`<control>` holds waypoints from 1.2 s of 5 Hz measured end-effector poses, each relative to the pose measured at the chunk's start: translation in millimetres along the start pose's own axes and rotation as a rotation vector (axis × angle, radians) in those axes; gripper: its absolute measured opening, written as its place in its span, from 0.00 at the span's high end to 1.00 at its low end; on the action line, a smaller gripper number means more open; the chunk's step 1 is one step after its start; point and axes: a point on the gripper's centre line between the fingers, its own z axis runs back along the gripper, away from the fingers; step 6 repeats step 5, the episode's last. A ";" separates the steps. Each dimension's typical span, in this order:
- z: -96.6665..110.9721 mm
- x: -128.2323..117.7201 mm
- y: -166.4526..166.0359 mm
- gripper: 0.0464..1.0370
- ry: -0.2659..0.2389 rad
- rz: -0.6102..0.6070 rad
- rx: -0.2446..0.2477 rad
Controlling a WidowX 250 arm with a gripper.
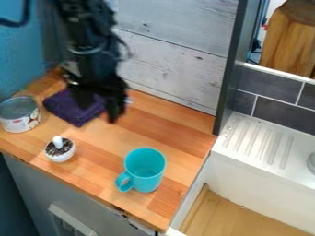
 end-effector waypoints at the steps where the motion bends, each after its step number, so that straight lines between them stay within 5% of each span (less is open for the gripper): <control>1: 0.8 0.9 -49.1 0.04 0.015 -0.142 -0.031; 3: -8.7 -6.9 -75.8 0.04 0.112 -0.175 0.002; 6: -8.6 -7.4 -75.7 0.04 0.115 -0.169 0.002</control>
